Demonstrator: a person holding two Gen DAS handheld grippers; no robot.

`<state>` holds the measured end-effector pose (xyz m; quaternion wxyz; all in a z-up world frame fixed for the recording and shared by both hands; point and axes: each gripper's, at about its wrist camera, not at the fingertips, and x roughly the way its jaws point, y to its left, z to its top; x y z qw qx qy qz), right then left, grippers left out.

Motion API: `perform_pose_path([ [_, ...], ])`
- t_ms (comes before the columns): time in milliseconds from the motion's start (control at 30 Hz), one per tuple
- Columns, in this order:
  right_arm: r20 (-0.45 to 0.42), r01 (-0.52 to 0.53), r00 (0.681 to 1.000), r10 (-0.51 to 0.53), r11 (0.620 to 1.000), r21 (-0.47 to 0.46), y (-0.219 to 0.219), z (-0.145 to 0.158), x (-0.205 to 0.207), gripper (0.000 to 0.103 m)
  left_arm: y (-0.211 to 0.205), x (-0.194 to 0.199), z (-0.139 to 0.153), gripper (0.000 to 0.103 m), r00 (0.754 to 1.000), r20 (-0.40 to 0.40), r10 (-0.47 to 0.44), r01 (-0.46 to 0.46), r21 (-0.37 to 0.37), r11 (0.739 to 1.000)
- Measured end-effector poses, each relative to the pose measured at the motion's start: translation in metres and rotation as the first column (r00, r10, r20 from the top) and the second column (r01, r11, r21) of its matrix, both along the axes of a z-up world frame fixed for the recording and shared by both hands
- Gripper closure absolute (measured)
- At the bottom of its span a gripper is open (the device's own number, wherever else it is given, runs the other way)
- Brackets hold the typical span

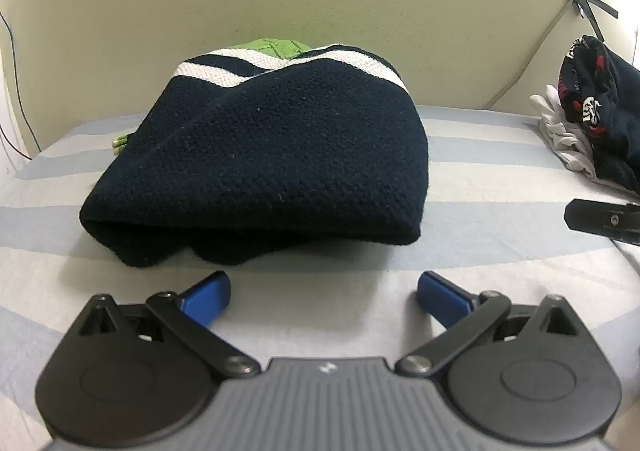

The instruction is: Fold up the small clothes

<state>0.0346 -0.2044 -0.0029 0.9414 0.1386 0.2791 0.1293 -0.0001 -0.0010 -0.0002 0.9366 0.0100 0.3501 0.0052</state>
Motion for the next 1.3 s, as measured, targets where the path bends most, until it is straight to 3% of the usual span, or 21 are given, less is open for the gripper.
perform_pose_path([
  [100, 0.000, 0.000, 1.000, 0.000, 1.000, 0.002, 0.000, -0.001, -0.001, 0.000, -0.003, 0.001, 0.001, 0.000, 1.000, -0.006, 0.012, -0.012, 0.002, 1.000],
  [400, 0.001, 0.001, 1.000, -0.001, 1.000, 0.015, 0.000, 0.000, -0.002, 0.000, 0.007, -0.010, 0.000, 0.000, 0.998, -0.004, -0.064, 0.064, -0.009, 0.998],
  [633, 0.004, 0.000, 1.000, 0.000, 0.999, 0.035, -0.002, 0.000, -0.005, 0.000, 0.013, -0.022, 0.003, 0.000, 0.999, 0.036, -0.027, 0.027, -0.005, 1.000],
  [767, 0.002, 0.004, 1.000, -0.004, 0.999, 0.040, -0.002, 0.001, -0.004, 0.000, 0.024, -0.032, 0.006, 0.000, 0.997, 0.074, -0.027, 0.032, -0.064, 0.997],
  [1300, 0.003, 0.004, 1.000, -0.005, 0.998, 0.055, -0.004, 0.000, -0.004, 0.000, 0.041, -0.031, 0.009, 0.000, 0.994, 0.075, 0.080, -0.070, -0.118, 0.990],
])
